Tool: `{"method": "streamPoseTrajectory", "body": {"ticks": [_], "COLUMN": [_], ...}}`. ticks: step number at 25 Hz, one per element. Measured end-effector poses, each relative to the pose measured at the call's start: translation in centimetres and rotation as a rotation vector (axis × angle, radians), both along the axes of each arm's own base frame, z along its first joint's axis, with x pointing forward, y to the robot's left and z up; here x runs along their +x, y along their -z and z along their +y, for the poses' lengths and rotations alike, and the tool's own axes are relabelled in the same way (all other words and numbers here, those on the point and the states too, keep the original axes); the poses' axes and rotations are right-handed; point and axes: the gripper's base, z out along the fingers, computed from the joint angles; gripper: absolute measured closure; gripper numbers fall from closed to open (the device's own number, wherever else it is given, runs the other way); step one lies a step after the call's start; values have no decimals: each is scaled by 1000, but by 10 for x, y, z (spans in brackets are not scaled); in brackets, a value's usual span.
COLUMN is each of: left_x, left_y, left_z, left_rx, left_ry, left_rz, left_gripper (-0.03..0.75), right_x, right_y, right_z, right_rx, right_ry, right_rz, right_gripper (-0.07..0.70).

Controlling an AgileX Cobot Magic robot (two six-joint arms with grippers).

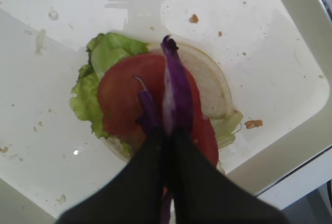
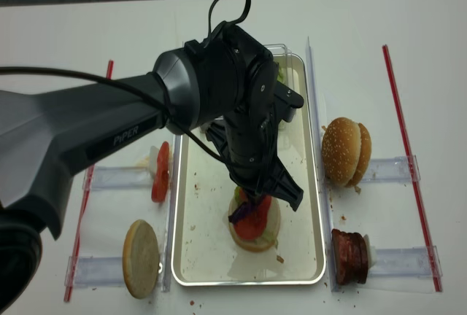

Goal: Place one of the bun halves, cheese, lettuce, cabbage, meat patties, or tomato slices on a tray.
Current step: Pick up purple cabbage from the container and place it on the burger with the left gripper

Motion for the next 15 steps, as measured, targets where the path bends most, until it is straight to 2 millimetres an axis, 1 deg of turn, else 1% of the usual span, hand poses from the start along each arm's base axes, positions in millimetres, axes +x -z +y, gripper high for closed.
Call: {"method": "streamPoseTrajectory", "body": {"ticks": [15], "left_x": [0], "left_y": [0], "left_z": [0], "left_rx": [0], "left_ry": [-3], "left_rz": [0], "left_gripper": [715], "right_x": [0], "right_y": [0], "right_z": [0], "right_rx": [2], "right_ry": [1], "right_rz": [0], "right_gripper": [568]}}
